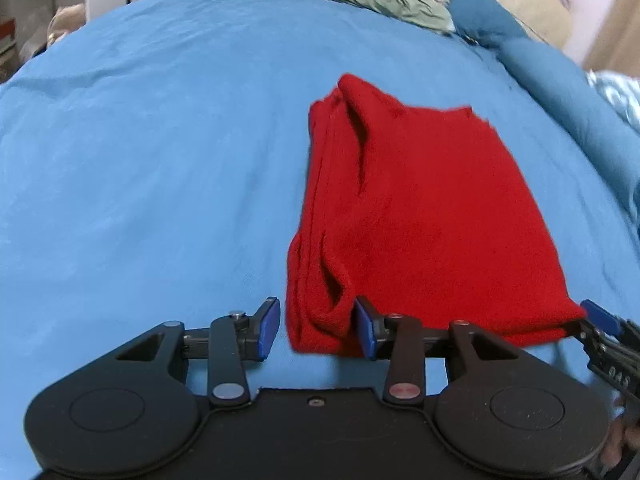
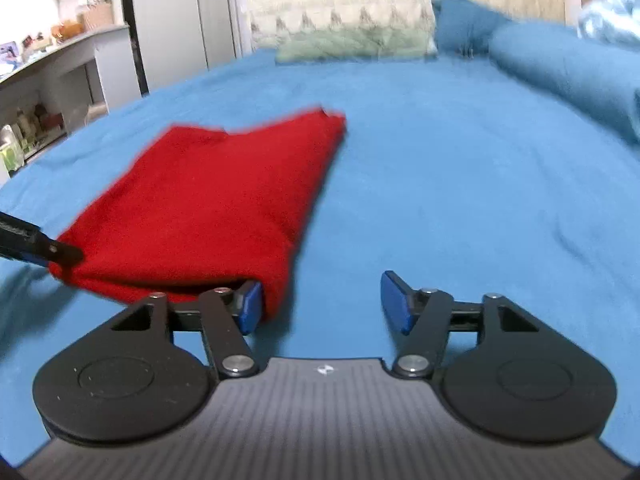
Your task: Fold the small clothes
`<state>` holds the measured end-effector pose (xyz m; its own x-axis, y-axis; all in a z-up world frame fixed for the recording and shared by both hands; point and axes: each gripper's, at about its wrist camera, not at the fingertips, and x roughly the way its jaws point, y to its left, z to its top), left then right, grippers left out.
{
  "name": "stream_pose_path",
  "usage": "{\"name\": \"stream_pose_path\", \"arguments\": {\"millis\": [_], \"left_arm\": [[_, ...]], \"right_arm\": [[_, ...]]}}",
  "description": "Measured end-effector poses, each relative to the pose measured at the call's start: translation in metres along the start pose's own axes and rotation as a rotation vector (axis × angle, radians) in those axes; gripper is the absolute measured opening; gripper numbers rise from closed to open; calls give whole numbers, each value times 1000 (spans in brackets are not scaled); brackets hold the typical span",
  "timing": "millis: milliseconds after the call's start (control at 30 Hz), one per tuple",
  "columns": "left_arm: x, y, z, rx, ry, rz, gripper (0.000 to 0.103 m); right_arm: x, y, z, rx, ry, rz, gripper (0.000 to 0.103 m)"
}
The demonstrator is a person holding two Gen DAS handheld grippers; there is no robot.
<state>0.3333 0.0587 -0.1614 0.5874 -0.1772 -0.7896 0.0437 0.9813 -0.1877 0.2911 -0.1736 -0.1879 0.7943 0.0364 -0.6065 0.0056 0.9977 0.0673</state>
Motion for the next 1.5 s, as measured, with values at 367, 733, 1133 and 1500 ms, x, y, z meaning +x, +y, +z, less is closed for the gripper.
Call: {"name": "stream_pose_path", "arguments": {"millis": [367, 733, 1133, 1500], "left_arm": [[-44, -19, 6, 109, -68, 33, 54], [2, 28, 96, -19, -55, -135, 97], [71, 37, 102, -62, 44, -211, 69], [26, 7, 108, 62, -19, -189, 29]], "right_arm": [[-33, -23, 30, -50, 89, 198, 85], [27, -49, 149, 238, 317, 343, 103], [114, -26, 123, 301, 362, 319, 80], [76, -8, 146, 224, 257, 310, 36]]}}
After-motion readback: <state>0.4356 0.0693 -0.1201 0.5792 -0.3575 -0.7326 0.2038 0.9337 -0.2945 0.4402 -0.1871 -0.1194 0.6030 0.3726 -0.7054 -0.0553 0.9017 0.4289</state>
